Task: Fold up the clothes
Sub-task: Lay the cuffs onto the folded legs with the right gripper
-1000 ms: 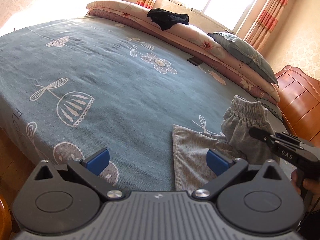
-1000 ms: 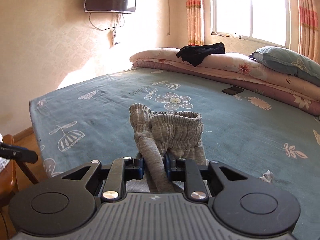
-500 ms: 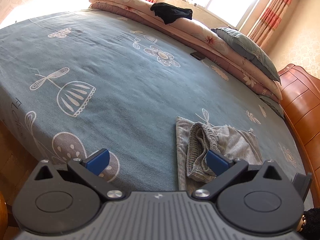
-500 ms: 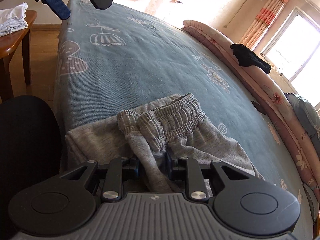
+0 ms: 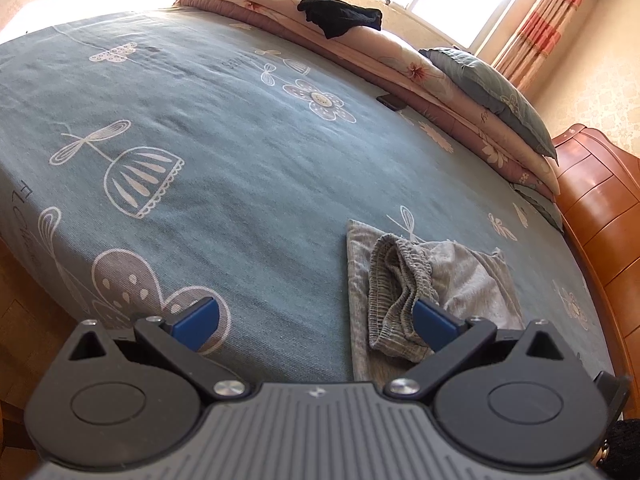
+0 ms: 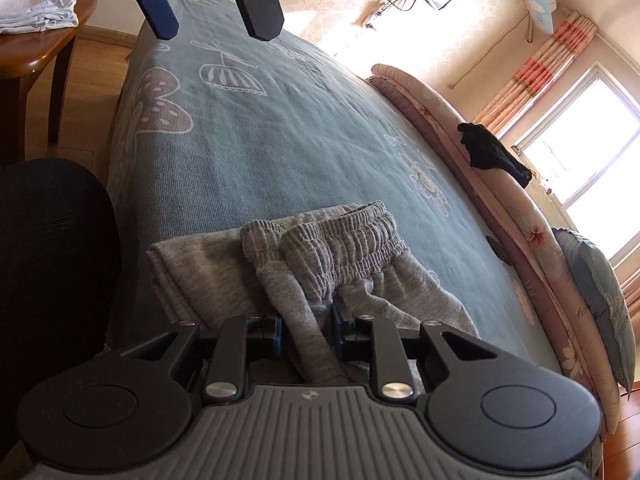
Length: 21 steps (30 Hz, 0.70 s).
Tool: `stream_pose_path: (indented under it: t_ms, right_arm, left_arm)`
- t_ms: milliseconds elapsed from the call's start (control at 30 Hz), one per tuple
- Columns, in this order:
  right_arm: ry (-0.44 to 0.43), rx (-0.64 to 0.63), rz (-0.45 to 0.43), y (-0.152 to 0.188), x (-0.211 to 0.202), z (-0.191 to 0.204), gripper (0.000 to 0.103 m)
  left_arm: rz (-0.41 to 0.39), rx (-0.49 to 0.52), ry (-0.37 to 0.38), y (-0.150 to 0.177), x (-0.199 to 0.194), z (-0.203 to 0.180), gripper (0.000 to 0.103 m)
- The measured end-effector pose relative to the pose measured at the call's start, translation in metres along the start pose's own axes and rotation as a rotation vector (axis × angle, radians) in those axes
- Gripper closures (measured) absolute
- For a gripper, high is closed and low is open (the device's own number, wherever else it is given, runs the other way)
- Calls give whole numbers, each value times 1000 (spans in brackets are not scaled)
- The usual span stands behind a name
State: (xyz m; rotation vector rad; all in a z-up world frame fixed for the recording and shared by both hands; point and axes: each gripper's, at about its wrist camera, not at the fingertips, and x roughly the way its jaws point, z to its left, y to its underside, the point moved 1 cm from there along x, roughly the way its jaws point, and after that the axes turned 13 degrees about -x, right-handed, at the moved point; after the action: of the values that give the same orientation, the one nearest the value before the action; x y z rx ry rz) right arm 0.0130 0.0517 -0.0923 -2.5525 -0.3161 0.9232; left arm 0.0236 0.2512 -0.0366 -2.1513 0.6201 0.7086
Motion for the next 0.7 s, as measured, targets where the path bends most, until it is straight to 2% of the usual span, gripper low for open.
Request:
stream_pose_path:
  t_ms: [133,233,300,433,500,567,600,700]
  right_arm:
    - [56,46,-35,-10,-10,-15,82]
    - [31,55,-25,-12,-10,-19,80]
    - [-14,35,11,-8,-3,-12,78]
    - [-83,31,31,0,-3,-2,59]
    - [-118,66,0,1,-15,-11,55]
    - [-148,125,-34,5,-29,-26,50]
    - [-158,157,-50,8,-36,-34,43]
    - [-150,276,-52,22,-51,-61,42]
  left_arm:
    - [-2,0,-5,-1,0,1,1]
    - [1,-4,3,-1,1,1,1]
    - [10,-4,2,0,4,1,1]
    - [32,8,25,-2,10,-4,1]
    - [33,19,55,-5,13,-10,1]
    - [29,47,120,-8,18,-21,1]
    - [29,52,151,-10,23,-26,1]
    - [62,42,229,-15,47,-41,1]
